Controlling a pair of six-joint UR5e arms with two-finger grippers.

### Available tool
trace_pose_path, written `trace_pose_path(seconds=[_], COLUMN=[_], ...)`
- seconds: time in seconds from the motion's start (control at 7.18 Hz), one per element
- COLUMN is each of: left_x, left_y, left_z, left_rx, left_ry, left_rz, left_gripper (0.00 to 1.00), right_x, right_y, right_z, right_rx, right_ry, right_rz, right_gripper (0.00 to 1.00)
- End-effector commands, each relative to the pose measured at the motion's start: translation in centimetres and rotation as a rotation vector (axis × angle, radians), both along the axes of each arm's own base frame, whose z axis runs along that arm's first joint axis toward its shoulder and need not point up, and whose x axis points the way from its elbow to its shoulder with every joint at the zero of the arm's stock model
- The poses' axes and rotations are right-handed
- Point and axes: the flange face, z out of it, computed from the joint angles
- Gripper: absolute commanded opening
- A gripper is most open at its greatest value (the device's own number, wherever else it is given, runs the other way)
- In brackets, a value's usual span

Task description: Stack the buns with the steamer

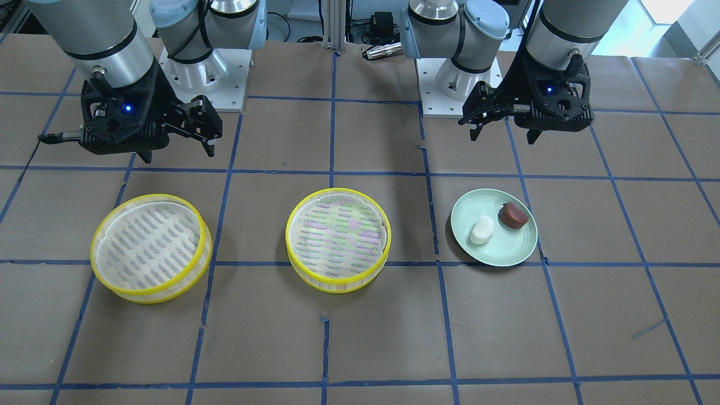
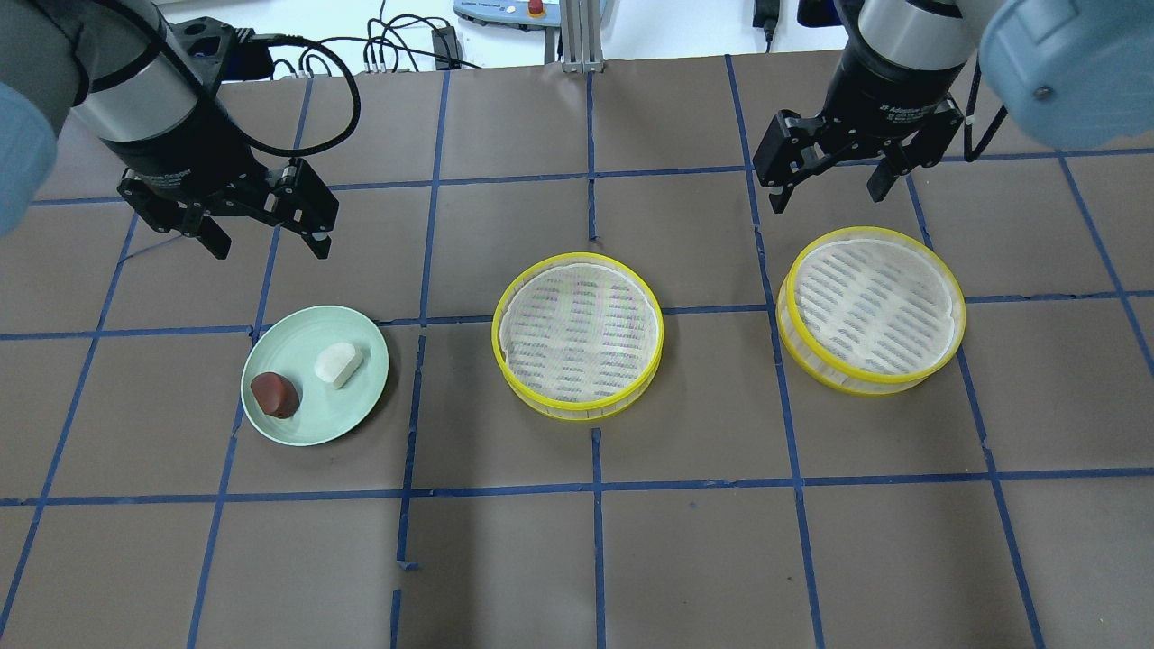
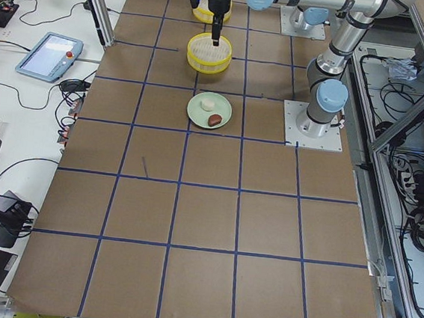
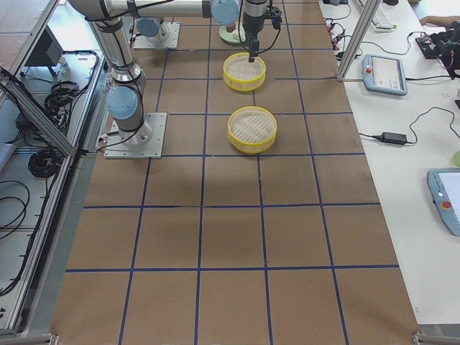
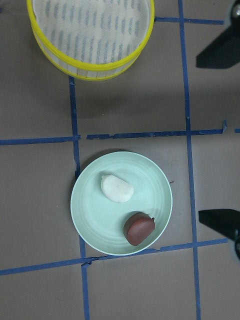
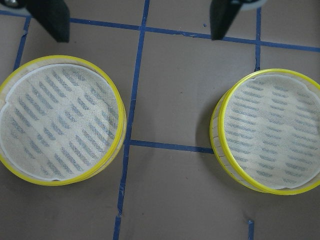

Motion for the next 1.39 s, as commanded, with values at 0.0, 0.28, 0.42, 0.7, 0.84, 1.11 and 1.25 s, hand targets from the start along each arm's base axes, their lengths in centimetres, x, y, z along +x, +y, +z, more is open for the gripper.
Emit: trace_pose_path(seconds=[0.0,0.28,0.42,0.7,0.84,1.11,1.25], left_x=[-0.1,-0.1,0.0,0.7,0.8,1.1,1.6], left_y=[0.1,0.8,1.4,0.3,-0.4,-2.4,-3.8], left_z=[0.4,1.2,1.6,0.4,-1.9,-8.9,-13.3], left_rx=[-0.010,-0.026,-0.025,-0.007,0.033,0.072,0.091], left_ry=[0.000,-0.004,-0.008,-0.003,0.004,-0.004,-0.048], left_rz=[0.000,0.000,0.001,0.005,0.006,0.001,-0.003], left_gripper=[1.00,1.00,1.00,1.00,1.00,1.00,1.00], right_x=[0.0,-0.1,-1.1,-7.9,-12.6,-21.0,-24.2], right_y=[-0.5,-0.2,-0.9,-4.5,-6.1,-7.6,-6.6], right_z=[-0.7,-3.5,-6.5,-10.7,-12.3,-17.8,-21.0], right_rx=[0.007,0.056,0.111,0.146,0.129,0.065,0.024], right_ry=[-0.004,-0.010,-0.001,-0.017,-0.024,0.042,0.052], right_rz=[0.000,-0.005,-0.015,-0.044,-0.098,0.034,0.072], right_gripper=[1.00,1.00,1.00,1.00,0.99,0.99,0.99])
